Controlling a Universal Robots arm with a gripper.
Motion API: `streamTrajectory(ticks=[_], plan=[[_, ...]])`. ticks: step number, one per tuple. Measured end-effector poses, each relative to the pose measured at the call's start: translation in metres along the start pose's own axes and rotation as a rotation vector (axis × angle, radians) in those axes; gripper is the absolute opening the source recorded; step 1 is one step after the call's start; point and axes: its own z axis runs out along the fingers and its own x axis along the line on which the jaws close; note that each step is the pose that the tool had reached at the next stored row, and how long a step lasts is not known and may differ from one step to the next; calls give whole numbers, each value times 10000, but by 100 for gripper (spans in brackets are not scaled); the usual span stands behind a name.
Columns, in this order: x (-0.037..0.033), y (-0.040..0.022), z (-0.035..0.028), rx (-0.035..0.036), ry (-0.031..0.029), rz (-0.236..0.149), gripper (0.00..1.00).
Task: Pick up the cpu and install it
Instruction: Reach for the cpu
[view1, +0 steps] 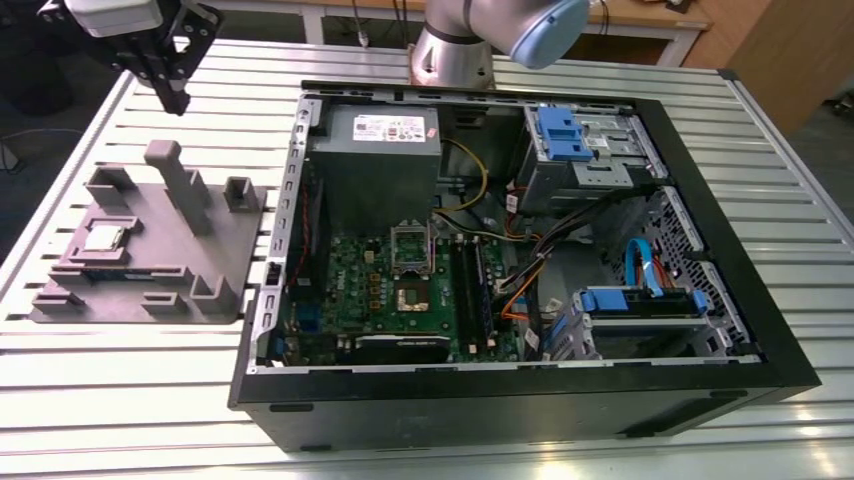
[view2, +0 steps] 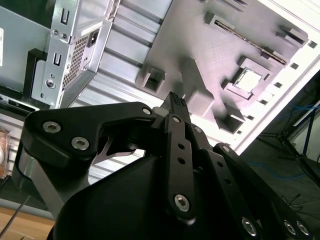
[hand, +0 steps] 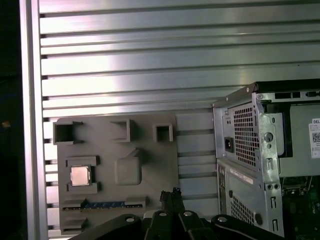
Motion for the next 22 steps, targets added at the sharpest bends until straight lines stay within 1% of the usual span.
streamTrajectory(ticks=[22], plan=[[223,-18,16,3,37,2,10]])
